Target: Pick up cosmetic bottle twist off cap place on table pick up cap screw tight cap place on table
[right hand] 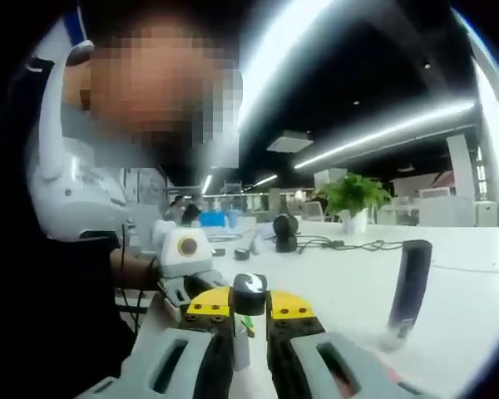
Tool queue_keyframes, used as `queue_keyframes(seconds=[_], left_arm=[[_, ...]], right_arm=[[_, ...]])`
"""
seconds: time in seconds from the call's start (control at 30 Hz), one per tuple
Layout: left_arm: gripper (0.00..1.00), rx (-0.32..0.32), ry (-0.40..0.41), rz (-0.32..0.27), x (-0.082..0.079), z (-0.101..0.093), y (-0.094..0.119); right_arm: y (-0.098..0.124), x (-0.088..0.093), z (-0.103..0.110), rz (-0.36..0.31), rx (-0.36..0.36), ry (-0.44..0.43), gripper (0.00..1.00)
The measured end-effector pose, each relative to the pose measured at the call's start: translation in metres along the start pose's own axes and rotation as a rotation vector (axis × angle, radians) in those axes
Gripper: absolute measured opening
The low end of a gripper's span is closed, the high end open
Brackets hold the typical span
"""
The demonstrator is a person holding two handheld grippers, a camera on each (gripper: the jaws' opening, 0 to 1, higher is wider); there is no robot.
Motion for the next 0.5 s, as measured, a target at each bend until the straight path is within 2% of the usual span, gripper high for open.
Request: queue_keyframes(seconds=[0.27, 0.5], left_arm=[[0.09, 0.020, 0.009, 0.021, 0.0025, 0.0011, -0.0031], [0.09, 0.018, -0.001, 0.047, 0.0059, 0.0004, -0.0054]], right_arm=[[-0.0032, 0.0034, -0.0012, 0.010, -0.007, -0.007, 0.08], [-0.0029, 0.0014, 0.0028, 0.021, -0.049, 0.010, 0.08]])
Point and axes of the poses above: the point that each gripper's makers call its tool centre point, and the gripper's own axes: y roughly backward along the fingers, z roughly to its left, x roughly out of its underside, the point moved 4 cm from there along y, roughly backward along the fingers, and after that the axes turned 15 degrees about z, right-handed, at the moved point
